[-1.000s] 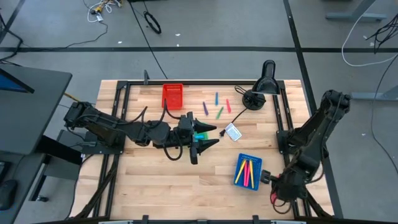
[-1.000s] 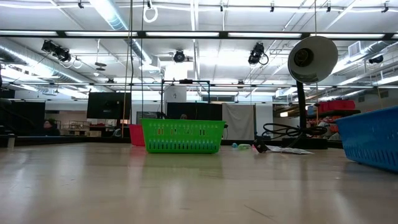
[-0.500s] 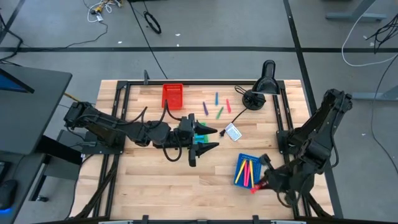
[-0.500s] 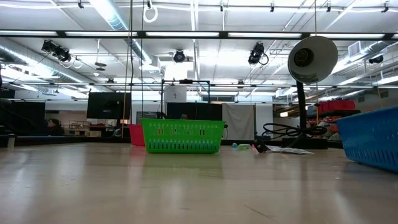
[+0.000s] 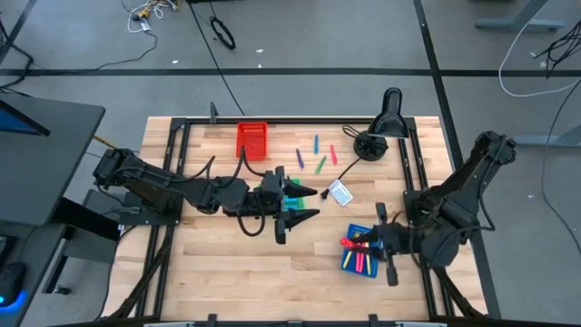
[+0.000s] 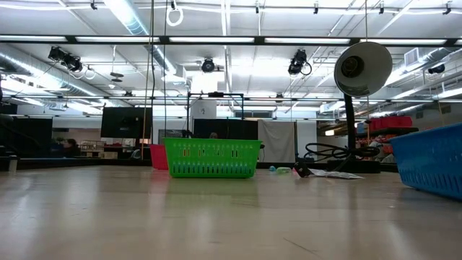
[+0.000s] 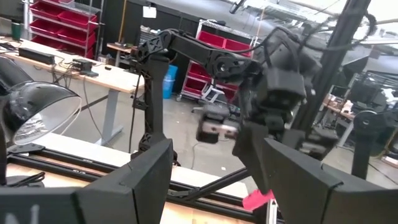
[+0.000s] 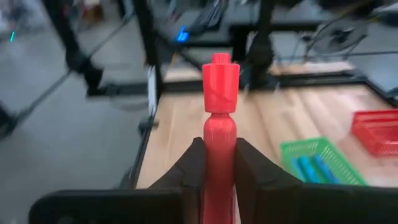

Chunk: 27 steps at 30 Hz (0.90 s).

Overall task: Pick & Place Markers
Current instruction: Put the orange highlighter pen into the green bin

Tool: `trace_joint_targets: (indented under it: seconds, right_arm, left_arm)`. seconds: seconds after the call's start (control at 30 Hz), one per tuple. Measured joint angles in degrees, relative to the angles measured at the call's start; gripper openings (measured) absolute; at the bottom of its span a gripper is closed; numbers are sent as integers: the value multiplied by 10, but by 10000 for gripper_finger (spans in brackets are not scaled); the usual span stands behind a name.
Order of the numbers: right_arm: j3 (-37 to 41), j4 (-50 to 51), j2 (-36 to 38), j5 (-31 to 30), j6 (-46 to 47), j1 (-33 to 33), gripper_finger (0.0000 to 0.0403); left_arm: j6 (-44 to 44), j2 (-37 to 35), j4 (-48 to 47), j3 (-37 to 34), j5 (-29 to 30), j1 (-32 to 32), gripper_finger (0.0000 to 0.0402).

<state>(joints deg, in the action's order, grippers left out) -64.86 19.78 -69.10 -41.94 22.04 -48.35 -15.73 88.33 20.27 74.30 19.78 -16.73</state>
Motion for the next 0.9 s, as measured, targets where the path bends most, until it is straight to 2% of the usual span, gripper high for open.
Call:
trace_joint_targets:
  seconds: [0.17, 0.37, 0.53, 0.7, 0.83, 0.9]
  right_arm:
    - [0, -86, 0, -46, -1, 31, 45]
    - [0, -212, 0, -46, -29, 78, 45]
    - [0, -281, 0, 5, -60, 117, 45]
    - [0, -299, -2, 45, -63, 155, 45]
    - [0, -311, -3, 68, -63, 178, 45]
    - [-9, -304, -8, 72, -65, 187, 45]
  left_arm:
    - [0, 0, 0, 0, -27, 0, 249]
    - [26, 0, 0, 0, -48, -2, 249]
    - [33, 0, 0, 0, -43, -5, 249]
    - [29, 0, -3, 2, -41, -5, 249]
    - [30, 0, -34, 41, -55, 0, 249]
    - [32, 0, -83, 69, -62, 7, 249]
